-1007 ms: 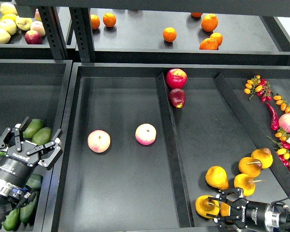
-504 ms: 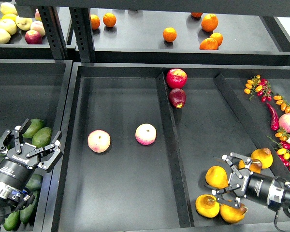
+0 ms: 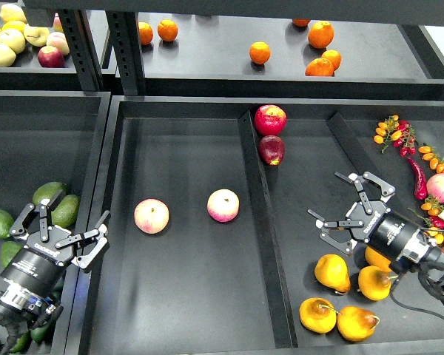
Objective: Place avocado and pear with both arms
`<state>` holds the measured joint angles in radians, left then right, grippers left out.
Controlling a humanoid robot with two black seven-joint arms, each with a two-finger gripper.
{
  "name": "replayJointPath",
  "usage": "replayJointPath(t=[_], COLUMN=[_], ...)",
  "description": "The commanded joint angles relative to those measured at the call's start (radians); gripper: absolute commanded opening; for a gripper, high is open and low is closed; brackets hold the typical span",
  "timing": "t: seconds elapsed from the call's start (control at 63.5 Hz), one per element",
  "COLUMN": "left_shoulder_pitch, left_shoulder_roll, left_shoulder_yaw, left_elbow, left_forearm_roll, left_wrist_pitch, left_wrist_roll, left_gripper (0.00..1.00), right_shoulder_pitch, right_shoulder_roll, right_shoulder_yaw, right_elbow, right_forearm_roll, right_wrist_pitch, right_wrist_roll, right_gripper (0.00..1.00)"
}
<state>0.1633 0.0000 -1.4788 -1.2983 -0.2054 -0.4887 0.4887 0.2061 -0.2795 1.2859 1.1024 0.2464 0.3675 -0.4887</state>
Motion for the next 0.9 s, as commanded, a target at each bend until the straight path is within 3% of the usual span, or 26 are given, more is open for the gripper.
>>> replayJointPath(t=[0.0, 0.173, 0.425, 0.834, 0.881], left_shoulder_pitch=[-0.001, -0.011, -0.090, -0.292, -0.301], left_shoulder_roll=[0.000, 0.000, 0.000, 0.000, 0.000], left_shoulder_yaw=[0.018, 0.018, 0.017, 0.000, -0.005], left_elbow=[0.031, 0.073, 0.155, 0.413, 0.425], left_forearm_roll=[0.000, -0.016, -0.052, -0.154, -0.154], left_wrist_pitch=[0.000, 0.000, 0.000, 0.000, 0.000], left_wrist_roll=[0.000, 0.000, 0.000, 0.000, 0.000], left_gripper=[0.99, 0.99, 0.99, 0.99, 0.99], right_shoulder_pitch=[0.018, 0.022, 0.019, 0.038, 0.038], right_shoulder_roll=[0.131, 0.278, 0.279, 0.279, 0.279], right_shoulder_yaw=[0.059, 0.102, 0.176, 0.185, 0.205], right_elbow=[-0.007, -0.010, -0.019, -0.150, -0.151], right_forearm_roll=[-0.003, -0.003, -0.004, -0.004, -0.003], right_wrist_pitch=[-0.056, -0.131, -0.156, -0.114, -0.107], right_wrist_roll=[0.000, 0.000, 0.000, 0.000, 0.036], right_gripper=[0.92, 0.95, 0.98, 0.99, 0.99])
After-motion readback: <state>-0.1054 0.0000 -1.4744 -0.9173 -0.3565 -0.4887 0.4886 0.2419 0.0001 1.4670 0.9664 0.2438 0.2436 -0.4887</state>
